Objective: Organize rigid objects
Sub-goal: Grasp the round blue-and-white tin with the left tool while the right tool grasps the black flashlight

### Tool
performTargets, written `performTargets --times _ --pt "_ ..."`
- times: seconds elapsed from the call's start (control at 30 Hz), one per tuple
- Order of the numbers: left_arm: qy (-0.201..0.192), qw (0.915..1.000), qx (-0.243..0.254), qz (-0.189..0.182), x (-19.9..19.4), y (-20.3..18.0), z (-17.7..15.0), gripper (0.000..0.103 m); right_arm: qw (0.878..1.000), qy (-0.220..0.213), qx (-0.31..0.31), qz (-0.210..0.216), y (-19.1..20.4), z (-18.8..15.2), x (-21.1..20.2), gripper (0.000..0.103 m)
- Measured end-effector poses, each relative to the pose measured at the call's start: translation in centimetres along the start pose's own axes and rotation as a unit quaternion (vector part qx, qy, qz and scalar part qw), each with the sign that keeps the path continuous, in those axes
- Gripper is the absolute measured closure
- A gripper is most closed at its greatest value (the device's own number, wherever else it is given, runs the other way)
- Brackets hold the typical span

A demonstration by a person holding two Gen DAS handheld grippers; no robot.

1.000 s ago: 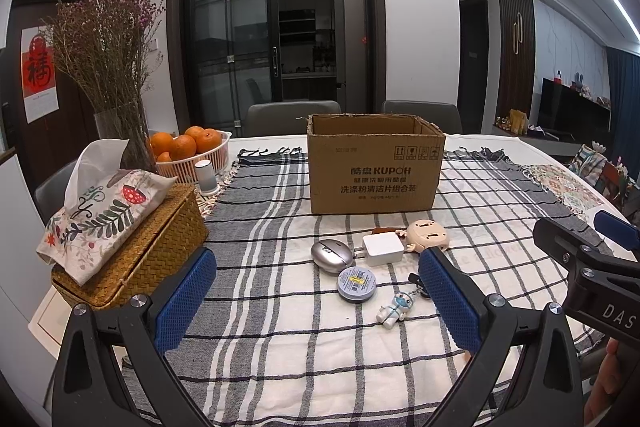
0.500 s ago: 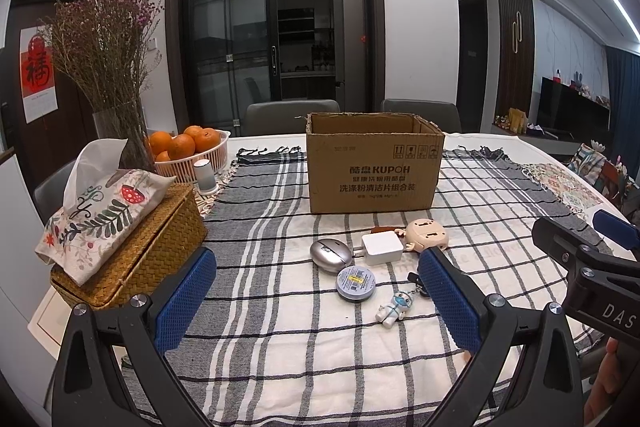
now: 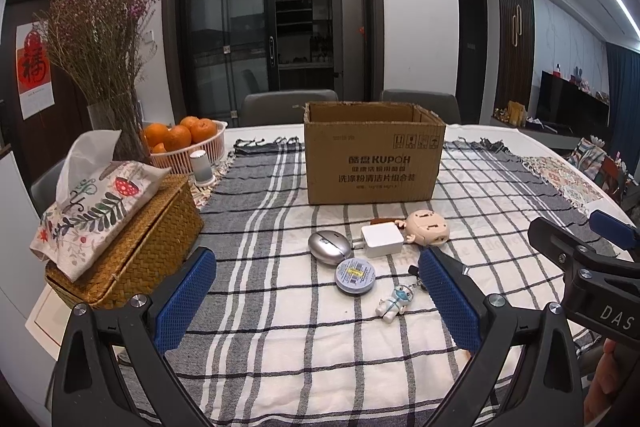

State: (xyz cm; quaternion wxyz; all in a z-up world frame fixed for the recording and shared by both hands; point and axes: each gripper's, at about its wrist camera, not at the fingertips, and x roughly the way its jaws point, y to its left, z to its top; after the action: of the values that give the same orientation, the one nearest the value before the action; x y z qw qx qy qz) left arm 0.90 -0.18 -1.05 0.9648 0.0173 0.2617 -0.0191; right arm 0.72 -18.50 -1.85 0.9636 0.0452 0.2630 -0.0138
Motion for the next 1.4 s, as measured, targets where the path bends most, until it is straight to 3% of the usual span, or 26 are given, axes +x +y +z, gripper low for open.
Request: performTargets --times 0.53,0.9,1.4 --pt "0.094 0.9949 0.030 -0.022 7.1 -0.7 -1.7 0.000 0.995 0.093 -0.002 0.028 -0.3 -1.6 7.8 0.003" --pt "0.153 0.9867 0.033 -0.043 12.4 -0.9 -2.2 0.003 0.988 0.144 -0.007 0.047 -0.2 -2.2 13.2 0.017" --pt "0.193 0.9786 0.035 -0.063 16.5 -1.8 -2.2 0.012 0.979 0.192 -0.013 0.064 -0.6 -2.6 17.5 0.044"
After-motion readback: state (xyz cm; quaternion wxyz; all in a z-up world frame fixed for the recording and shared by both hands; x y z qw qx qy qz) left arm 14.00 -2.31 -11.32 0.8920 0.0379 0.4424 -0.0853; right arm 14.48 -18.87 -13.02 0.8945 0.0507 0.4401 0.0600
